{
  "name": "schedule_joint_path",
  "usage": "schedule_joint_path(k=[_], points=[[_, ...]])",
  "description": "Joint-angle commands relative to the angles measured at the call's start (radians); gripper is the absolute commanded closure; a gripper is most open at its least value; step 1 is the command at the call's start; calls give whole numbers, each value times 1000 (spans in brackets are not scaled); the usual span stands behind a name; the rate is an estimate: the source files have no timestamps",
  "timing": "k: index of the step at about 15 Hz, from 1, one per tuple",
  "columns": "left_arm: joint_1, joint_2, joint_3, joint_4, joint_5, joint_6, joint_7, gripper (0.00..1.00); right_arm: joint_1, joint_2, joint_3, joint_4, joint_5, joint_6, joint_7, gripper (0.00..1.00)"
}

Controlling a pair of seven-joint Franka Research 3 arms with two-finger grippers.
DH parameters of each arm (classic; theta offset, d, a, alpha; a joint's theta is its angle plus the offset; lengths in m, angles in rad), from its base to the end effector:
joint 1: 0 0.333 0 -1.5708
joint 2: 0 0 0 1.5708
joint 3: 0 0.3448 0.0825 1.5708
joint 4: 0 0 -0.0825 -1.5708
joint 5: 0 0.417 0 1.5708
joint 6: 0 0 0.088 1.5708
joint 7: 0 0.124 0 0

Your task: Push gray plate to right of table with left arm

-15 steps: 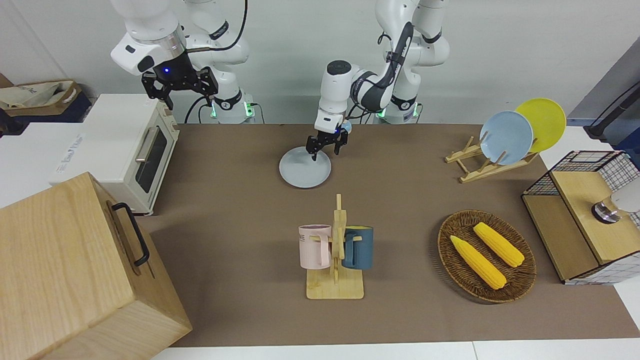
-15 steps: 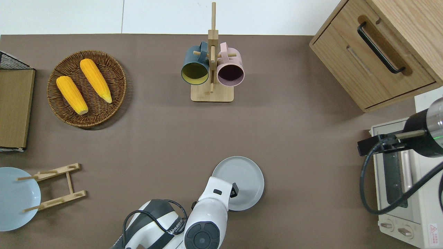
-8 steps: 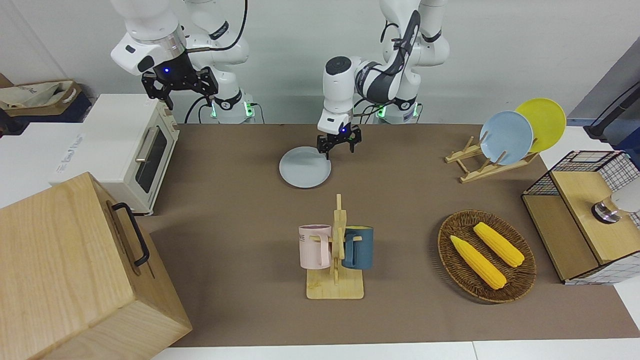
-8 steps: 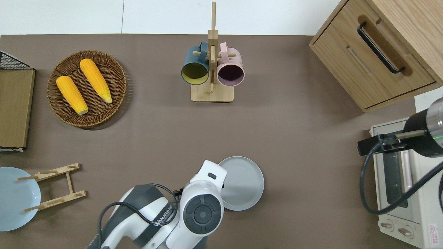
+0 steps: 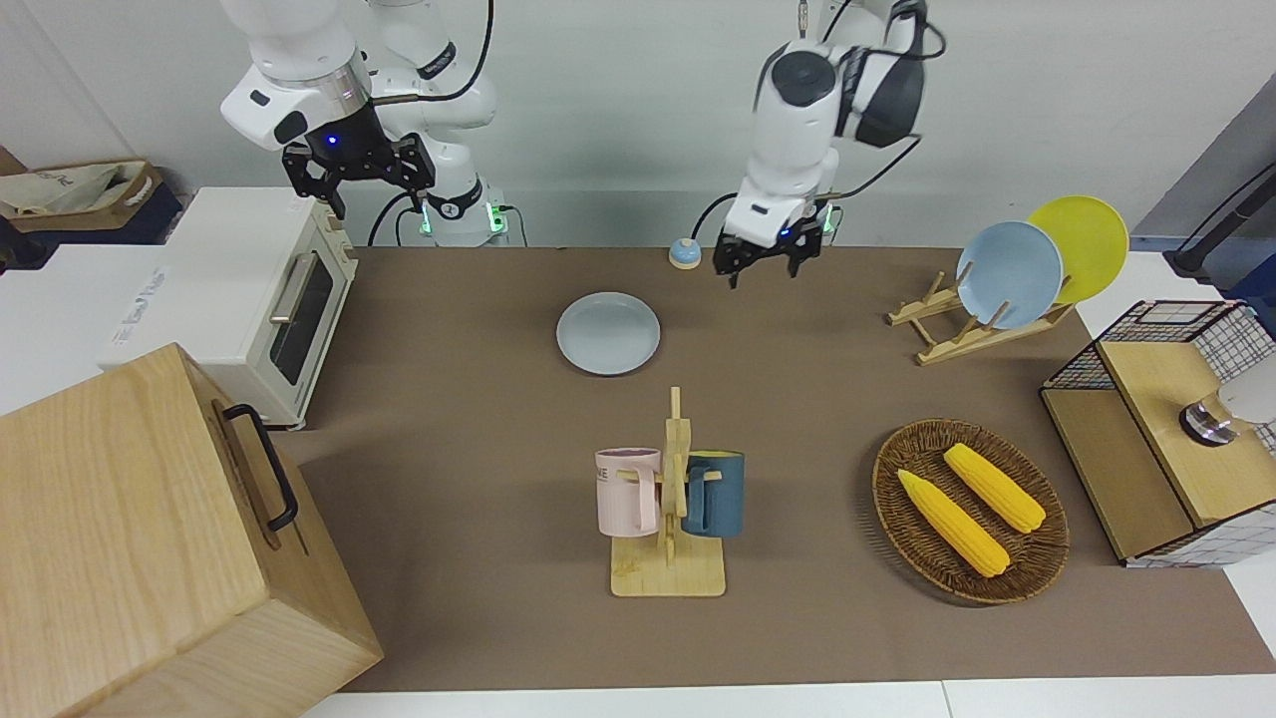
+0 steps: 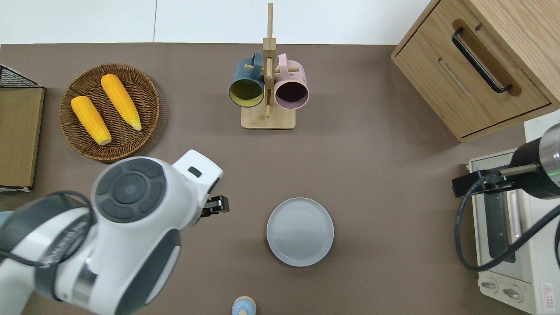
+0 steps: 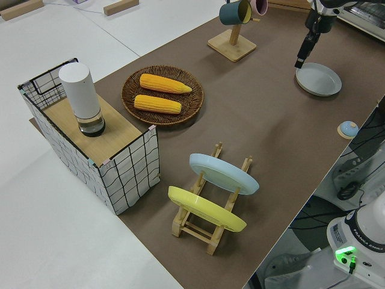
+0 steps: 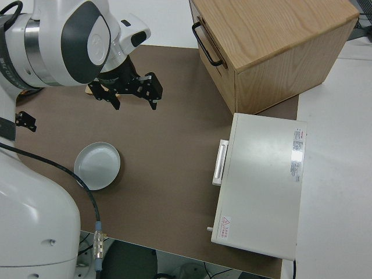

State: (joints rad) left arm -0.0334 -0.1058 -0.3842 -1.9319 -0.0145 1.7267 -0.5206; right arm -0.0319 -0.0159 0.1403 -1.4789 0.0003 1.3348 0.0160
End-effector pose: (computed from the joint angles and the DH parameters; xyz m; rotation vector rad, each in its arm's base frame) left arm 0.4965 -0.2291 0.5226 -3.0633 -0.1688 0.1290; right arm 0.5509 0.0607 0.6716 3.1220 0.1442 -0.2003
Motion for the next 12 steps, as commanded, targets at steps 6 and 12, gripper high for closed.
schedule_joint_path(k=[6, 12], points=[[-69, -83, 298, 123, -15, -197, 231, 9, -20, -2, 16, 9, 4, -16, 12, 17], [-102, -68, 456, 206, -1, -207, 398, 9, -19, -2, 16, 9, 4, -16, 12, 17]])
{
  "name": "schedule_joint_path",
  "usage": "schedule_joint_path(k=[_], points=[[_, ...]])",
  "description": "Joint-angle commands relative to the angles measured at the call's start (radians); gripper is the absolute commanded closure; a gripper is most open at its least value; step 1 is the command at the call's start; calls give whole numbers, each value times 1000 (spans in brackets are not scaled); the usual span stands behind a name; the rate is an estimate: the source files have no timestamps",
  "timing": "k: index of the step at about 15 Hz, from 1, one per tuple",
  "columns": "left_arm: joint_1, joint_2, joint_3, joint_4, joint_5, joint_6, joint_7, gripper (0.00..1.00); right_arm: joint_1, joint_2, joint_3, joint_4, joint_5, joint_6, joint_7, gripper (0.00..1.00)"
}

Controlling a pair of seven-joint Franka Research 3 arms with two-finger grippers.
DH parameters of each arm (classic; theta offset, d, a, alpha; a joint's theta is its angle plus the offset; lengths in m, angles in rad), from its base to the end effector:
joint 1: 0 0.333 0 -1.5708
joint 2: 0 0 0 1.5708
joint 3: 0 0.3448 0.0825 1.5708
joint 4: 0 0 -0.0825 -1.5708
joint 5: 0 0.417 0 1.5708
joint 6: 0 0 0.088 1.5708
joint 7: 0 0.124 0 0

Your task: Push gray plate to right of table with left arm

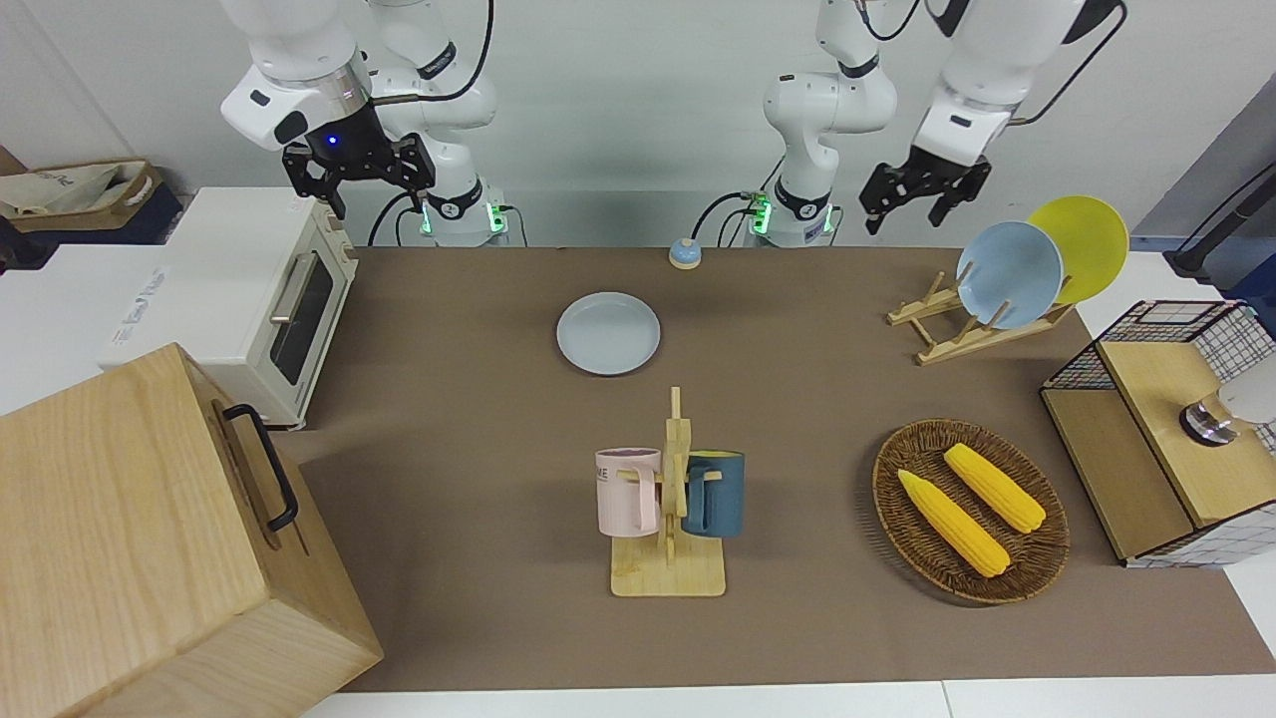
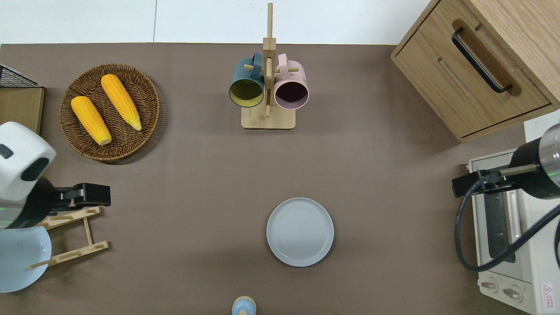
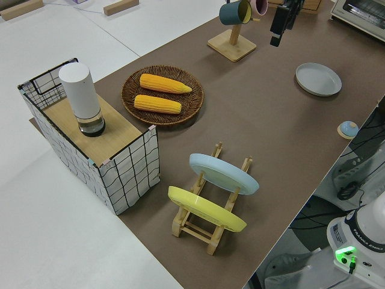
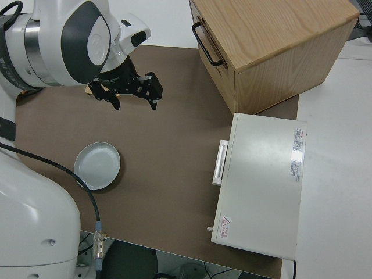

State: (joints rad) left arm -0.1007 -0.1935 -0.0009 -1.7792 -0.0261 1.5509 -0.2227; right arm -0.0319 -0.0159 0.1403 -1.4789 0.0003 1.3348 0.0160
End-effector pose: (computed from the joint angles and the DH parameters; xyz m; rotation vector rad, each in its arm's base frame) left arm 0.5135 -0.0557 0.6366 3.1153 0.1888 -0.0601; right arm 0.5509 0.0607 0.6716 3.1220 0.1442 -0.2003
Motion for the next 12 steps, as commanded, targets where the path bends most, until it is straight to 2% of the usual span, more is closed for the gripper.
schedule_joint_path(k=[1, 8, 12], points=[[-34, 23, 73, 54, 12, -31, 106, 9, -19, -2, 16, 9, 4, -16, 13, 17], [-31, 71, 75, 109, 12, -31, 108, 9, -19, -2, 16, 9, 4, -16, 12, 17], [-33, 75, 55, 107, 11, -29, 109, 9, -19, -2, 16, 9, 4, -16, 13, 17]])
